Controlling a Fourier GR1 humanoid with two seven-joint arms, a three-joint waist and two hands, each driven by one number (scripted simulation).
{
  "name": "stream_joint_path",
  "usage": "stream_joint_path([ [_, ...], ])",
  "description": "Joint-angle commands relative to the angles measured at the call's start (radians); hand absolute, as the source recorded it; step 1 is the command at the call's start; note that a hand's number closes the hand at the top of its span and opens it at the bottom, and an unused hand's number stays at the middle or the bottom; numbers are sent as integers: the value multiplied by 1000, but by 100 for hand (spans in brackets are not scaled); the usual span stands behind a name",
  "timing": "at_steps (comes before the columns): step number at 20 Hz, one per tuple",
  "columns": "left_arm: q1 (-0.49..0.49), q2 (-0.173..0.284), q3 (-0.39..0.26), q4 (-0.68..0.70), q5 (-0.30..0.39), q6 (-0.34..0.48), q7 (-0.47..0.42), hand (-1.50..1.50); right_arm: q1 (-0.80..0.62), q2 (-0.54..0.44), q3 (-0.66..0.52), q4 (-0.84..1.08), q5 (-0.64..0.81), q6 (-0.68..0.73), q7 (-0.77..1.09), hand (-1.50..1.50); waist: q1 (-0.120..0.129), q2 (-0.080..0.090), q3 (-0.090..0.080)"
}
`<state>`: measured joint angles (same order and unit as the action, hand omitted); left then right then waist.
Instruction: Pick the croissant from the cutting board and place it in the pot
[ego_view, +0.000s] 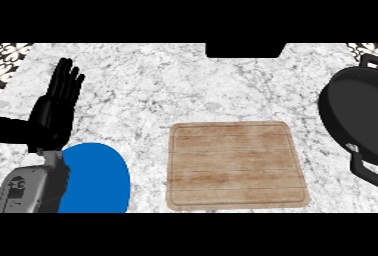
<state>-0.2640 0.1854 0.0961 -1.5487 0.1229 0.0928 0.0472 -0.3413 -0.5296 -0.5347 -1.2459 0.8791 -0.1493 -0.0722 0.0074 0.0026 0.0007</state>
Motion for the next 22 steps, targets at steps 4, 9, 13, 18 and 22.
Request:
stream_joint_path([
  [4,-34,20,0,-38,-7,-4,51,0,-115,-96,9,386,34,-51,-94,150,14,4,1],
  [9,1,-10,-10,-4,-9,-10,-7,0,-157,-92,-51,554,-101,92,-143,-150,11,5,1],
  [13,-40,-1,7,7,-12,4,22,0,-198,-115,-18,653,-115,124,-294,-150,6,3,1],
  [18,-51,23,40,27,18,-24,27,0,-261,-82,-62,646,-198,68,-393,-150,0,1,0],
  [22,-9,27,48,-8,32,-40,11,0,-314,-77,-149,656,-319,127,-356,-150,3,-1,0],
])
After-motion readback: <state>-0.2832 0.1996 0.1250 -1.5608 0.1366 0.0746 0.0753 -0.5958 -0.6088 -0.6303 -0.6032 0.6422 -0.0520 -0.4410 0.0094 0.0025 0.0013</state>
